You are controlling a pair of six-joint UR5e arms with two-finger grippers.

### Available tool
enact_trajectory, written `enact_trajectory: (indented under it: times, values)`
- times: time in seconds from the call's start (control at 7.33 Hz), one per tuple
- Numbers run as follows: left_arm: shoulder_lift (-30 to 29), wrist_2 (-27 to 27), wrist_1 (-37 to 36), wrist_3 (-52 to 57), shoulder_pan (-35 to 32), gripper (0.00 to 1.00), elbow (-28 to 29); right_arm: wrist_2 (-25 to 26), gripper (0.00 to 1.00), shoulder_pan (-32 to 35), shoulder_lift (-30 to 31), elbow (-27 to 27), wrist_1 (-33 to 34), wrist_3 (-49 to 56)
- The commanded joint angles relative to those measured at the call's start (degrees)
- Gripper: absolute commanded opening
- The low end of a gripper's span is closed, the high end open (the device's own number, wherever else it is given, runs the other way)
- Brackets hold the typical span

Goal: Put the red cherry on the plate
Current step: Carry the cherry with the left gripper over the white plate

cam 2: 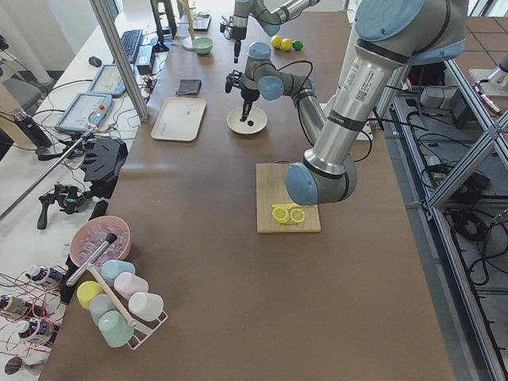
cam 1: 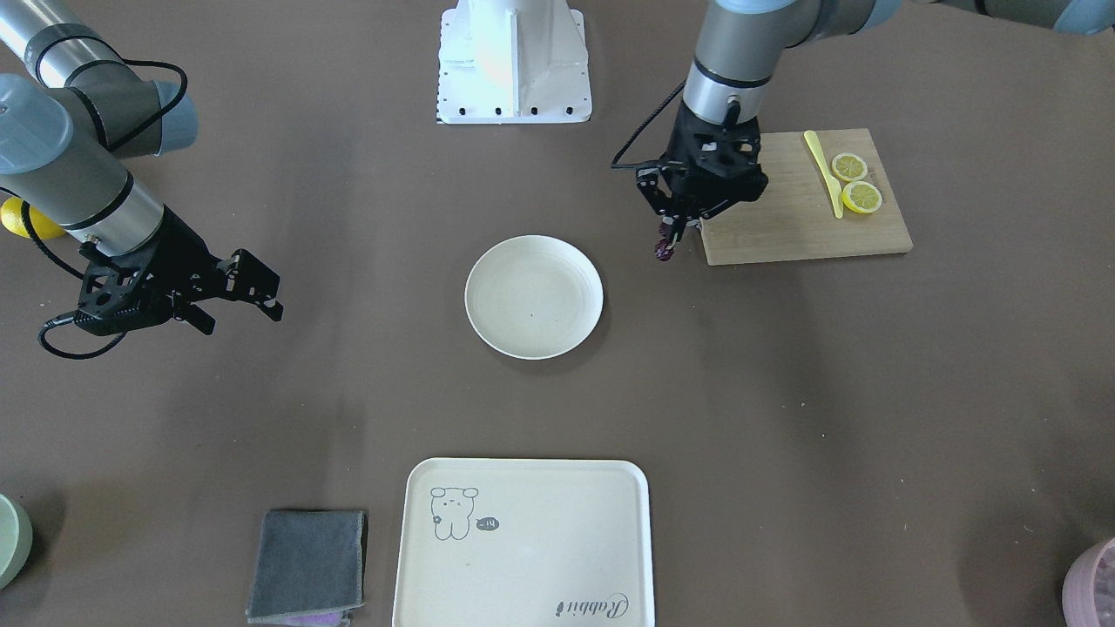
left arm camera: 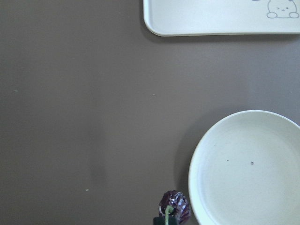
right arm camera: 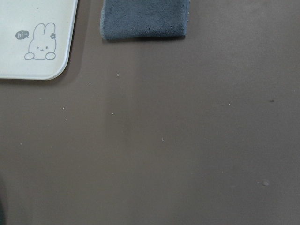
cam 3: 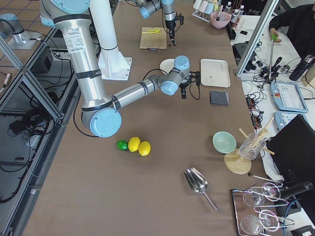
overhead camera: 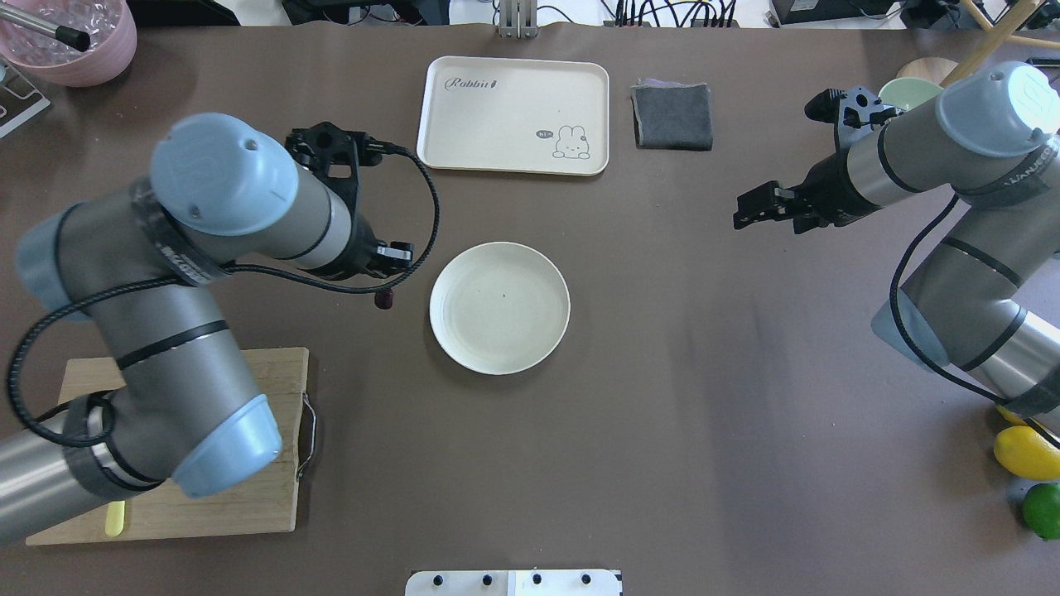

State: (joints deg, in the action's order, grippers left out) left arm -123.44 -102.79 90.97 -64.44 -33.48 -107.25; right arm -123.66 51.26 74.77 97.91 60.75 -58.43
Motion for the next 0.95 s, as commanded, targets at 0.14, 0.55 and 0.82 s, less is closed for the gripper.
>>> enact_trajectory:
  times: [0.14, 0.55, 0.82]
  values:
    - [-7.93, 6.99, 10.1, -7.79, 6.57, 0.0, 14.57, -0.09, 1.0, -0.02, 0.11, 0.0, -0.01, 0.16]
    - [-9.1, 11.47, 11.42, -7.98, 10.7, 0.0, 17.67, -0.09, 1.0, -0.02, 0.03, 0.09, -0.01, 0.07]
    - [-9.45, 11.74, 12.92, -10.43, 10.8, 0.53, 17.95, 0.0, 1.0, -0.02, 0.11, 0.44, -0.01, -0.28]
